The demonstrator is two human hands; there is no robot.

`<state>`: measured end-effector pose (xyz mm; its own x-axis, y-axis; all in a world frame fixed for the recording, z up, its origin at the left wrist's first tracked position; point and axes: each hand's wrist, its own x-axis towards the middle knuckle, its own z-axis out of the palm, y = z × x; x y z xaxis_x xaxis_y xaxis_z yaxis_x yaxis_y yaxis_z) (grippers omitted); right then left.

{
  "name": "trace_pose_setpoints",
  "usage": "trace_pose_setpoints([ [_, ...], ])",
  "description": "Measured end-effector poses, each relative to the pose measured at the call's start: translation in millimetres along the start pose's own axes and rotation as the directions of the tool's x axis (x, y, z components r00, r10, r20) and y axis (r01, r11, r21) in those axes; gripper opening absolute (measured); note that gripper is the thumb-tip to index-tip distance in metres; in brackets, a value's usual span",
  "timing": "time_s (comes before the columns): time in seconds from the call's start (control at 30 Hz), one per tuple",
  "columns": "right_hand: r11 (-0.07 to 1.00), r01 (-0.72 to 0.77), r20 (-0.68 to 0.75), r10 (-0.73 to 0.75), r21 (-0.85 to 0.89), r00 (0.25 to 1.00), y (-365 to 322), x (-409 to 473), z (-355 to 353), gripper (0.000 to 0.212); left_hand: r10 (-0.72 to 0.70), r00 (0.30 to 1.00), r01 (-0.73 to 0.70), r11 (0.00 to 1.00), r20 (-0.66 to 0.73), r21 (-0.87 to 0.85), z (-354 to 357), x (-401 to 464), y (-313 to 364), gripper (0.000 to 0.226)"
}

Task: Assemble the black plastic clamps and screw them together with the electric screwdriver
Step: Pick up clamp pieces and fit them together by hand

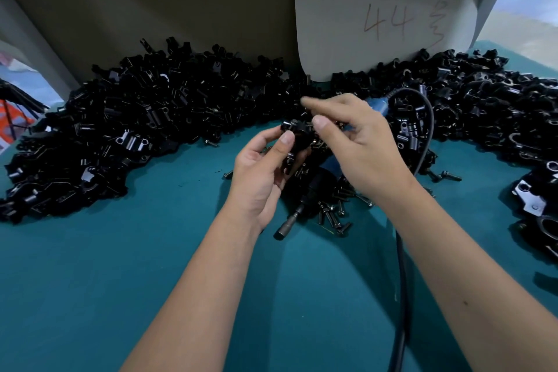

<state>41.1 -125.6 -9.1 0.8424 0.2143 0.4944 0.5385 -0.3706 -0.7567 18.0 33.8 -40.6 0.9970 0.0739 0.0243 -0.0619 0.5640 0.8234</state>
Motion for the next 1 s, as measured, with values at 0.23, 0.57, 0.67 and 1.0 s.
trace_pose_setpoints([
  [0.23, 0.9, -0.209, -0.015, 0.232, 0.383, 0.973, -4, 2, -1, 0.004, -0.119, 0.99, 0.129, 0.982, 0.076, -0.14, -1, -2, 4, 0.009],
  [0.57, 0.624, -0.356, 0.196, 0.312, 0.696, 0.93, -19, 0, 12, 0.02, -0.179, 0.981, 0.192, 0.883, 0.071, -0.428, 0, -3, 10, 0.059],
  [0.67, 0.671, -0.32, 0.104, 0.342, 0.669, 0.934, -20, -1, 15, 0.008, -0.173, 0.983, 0.184, 0.901, 0.063, -0.394, -1, -4, 11, 0.052],
  [1.0, 0.634, -0.325, 0.091, 0.372, 0.702, 0.924, -22, -1, 20, 0.014, -0.18, 0.979, 0.202, 0.9, 0.093, -0.387, 2, -5, 8, 0.051],
])
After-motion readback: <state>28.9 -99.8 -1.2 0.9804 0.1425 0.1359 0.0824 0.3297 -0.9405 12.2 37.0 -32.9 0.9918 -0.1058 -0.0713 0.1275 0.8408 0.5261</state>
